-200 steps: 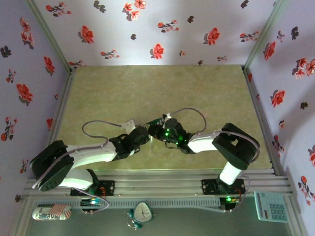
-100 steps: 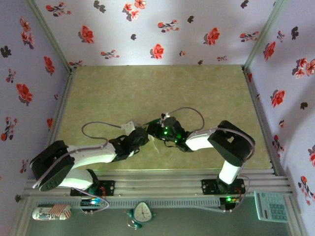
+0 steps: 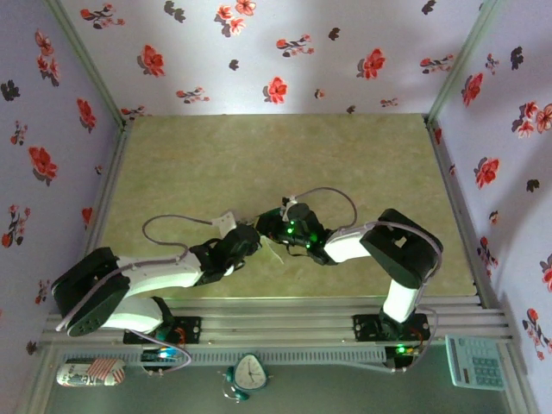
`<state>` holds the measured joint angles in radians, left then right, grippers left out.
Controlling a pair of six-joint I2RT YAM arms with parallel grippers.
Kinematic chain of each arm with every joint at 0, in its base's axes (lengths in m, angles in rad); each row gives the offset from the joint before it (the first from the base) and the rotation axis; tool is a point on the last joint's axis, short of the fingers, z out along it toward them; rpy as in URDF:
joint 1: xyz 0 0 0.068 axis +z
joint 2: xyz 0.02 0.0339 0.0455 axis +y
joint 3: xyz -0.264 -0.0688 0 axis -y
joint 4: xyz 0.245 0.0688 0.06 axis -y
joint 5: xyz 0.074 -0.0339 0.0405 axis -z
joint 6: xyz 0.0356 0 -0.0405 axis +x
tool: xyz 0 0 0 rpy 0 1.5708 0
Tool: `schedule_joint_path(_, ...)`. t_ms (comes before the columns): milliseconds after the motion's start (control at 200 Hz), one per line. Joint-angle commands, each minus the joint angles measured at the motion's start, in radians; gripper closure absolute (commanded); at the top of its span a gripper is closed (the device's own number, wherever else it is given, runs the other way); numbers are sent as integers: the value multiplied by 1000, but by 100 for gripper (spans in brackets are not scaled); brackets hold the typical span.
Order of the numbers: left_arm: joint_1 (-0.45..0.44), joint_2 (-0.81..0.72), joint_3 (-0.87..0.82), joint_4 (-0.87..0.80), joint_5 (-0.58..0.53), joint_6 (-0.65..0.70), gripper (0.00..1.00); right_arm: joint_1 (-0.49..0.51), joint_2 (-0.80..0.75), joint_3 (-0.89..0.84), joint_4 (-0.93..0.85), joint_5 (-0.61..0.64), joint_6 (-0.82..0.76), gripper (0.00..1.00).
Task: Tie the shoes
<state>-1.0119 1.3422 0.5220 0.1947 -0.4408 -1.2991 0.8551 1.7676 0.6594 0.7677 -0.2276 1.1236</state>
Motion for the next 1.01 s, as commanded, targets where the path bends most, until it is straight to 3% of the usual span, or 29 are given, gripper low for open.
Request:
schedule_joint_path(0,-10,-9,-11,38,5,26,100,-8,15,20,49,-28,18,76)
schedule_joint_path(290,-10,-15,-15,37,0,27,100,-10,-9,9,21,-17,11,100)
schedule_joint_path(400,-10,-41,-36,54,-19,37,84,-10,-52,17,-85,-2,-36,100)
schedule_joint_path(465,-10,-65,-45,50,-34,49,81,-12,-75,30,-164,5,-76,100)
schedule_joint_path(720,2,-154,-52,-74,-99,57,84,-12,-119,103,-415,46,-259,100)
schedule_joint_path(1000,16,-155,-114,-84,-106,17,90,-11,-136,143,-516,65,-334,100)
